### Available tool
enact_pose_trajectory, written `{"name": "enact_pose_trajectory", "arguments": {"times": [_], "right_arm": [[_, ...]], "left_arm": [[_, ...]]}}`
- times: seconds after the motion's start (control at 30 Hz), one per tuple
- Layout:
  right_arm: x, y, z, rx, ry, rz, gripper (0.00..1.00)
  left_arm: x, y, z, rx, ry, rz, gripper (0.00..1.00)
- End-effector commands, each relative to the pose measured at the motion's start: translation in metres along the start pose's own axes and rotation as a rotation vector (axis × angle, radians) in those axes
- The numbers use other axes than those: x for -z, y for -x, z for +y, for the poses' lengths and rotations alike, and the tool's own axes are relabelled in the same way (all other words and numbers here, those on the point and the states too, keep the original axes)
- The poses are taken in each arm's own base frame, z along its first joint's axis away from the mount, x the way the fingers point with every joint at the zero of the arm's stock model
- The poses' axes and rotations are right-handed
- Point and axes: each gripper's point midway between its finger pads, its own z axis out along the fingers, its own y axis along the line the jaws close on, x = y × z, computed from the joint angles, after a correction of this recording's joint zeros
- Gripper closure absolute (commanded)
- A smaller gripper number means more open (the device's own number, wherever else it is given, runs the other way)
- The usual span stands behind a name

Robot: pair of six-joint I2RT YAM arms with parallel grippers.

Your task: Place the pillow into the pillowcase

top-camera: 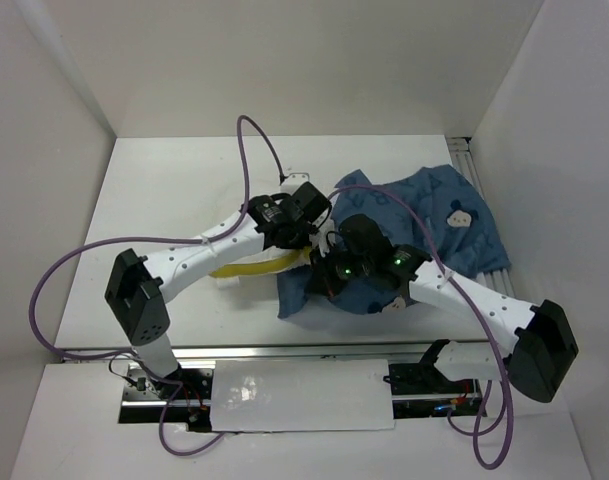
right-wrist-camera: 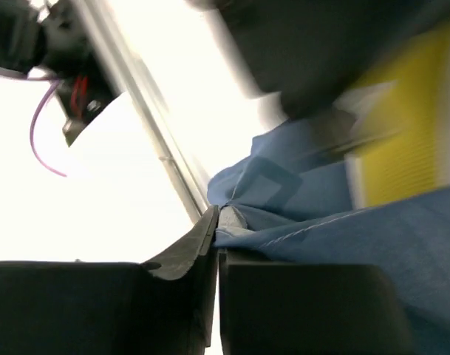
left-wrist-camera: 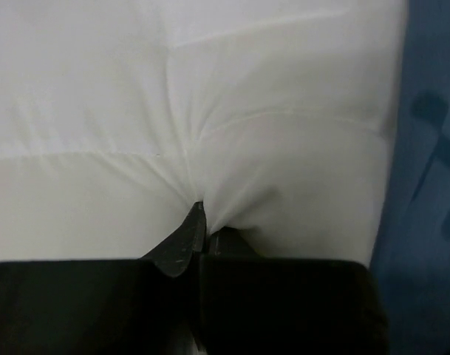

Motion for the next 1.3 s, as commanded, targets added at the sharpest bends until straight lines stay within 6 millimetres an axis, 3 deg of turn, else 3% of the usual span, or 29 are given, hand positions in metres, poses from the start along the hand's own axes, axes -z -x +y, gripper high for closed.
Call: {"name": "enact_pose_trajectory", "arguments": {"times": [0.0,0.03,0.07,0.1,0.17,0.23,0.27,0.33,0.37,0.5,0.57,0.73,0.87,0.9,1.0,1.07,1.1,1.13,1.17,1.2,1.23,1.27], "right_arm": [[0.016,0.019,0.075,0.225,0.323,-0.099,0.91],[0.013,0.027,0.060,0.208,0.225,-0.132,0.81],[0.009,0.023,0.046,0.177,0.147,-0.124,0.61],[0.009,0.023,0.045,0.176,0.146,-0.124,0.61],[0.006,0.017,0.032,0.154,0.078,-0.098,0.35],[0.010,0.010,0.030,0.133,0.056,-0.054,0.30],[0.010,0.004,0.031,0.129,0.058,-0.029,0.28],[0.018,0.001,0.030,0.122,0.037,-0.018,0.22],[0.027,0.008,0.030,0.115,0.005,-0.049,0.20],[0.052,0.025,0.016,0.087,-0.146,-0.103,0.08],[0.060,0.034,0.014,0.080,-0.185,-0.132,0.07],[0.078,0.065,-0.003,0.043,-0.349,-0.200,0.06],[0.100,0.098,-0.045,-0.079,-0.647,-0.326,0.06],[0.105,0.102,-0.069,-0.134,-0.778,-0.351,0.06],[0.112,0.119,-0.090,-0.184,-0.884,-0.385,0.06],[0.110,0.129,-0.115,-0.230,-0.942,-0.379,0.06],[0.109,0.131,-0.125,-0.246,-0.959,-0.371,0.06],[0.100,0.129,-0.140,-0.266,-0.971,-0.336,0.06],[0.107,0.136,-0.161,-0.306,-1.003,-0.358,0.06],[0.110,0.145,-0.170,-0.325,-1.004,-0.376,0.06],[0.098,0.143,-0.185,-0.322,-0.991,-0.329,0.06],[0.097,0.147,-0.197,-0.341,-0.996,-0.333,0.07]], "left_arm": [[0.004,0.042,-0.030,0.218,-0.140,-0.123,1.00],[0.001,0.038,-0.028,0.213,-0.132,-0.115,1.00],[-0.001,0.026,-0.026,0.197,-0.126,-0.100,1.00],[-0.001,0.026,-0.026,0.197,-0.126,-0.100,1.00],[-0.001,0.008,-0.024,0.156,-0.128,-0.083,1.00],[-0.004,-0.012,-0.021,0.112,-0.116,-0.056,1.00],[-0.010,-0.030,-0.016,0.072,-0.096,-0.027,0.91],[-0.011,-0.049,-0.005,0.035,-0.065,0.024,0.62],[-0.012,-0.057,0.005,0.047,-0.027,0.037,0.55],[0.000,-0.065,0.026,0.038,0.010,0.054,0.32],[0.006,-0.066,0.030,0.039,0.009,0.053,0.27],[0.023,-0.050,0.041,0.051,-0.007,0.011,0.02],[0.021,-0.006,0.061,0.131,0.000,-0.040,0.00],[0.008,0.005,0.072,0.153,0.019,-0.029,0.00],[-0.012,0.044,0.070,0.197,-0.041,-0.056,0.00],[-0.034,0.070,0.056,0.166,-0.073,-0.086,0.00],[-0.041,0.078,0.050,0.154,-0.078,-0.095,0.00],[-0.040,0.099,0.040,0.134,-0.100,-0.136,0.00],[-0.061,0.097,0.035,0.108,-0.084,-0.111,0.00],[-0.069,0.106,0.033,0.106,-0.083,-0.123,0.00],[-0.068,0.124,0.021,0.087,-0.121,-0.152,0.00],[-0.092,0.115,0.016,0.066,-0.111,-0.114,0.00]]}}
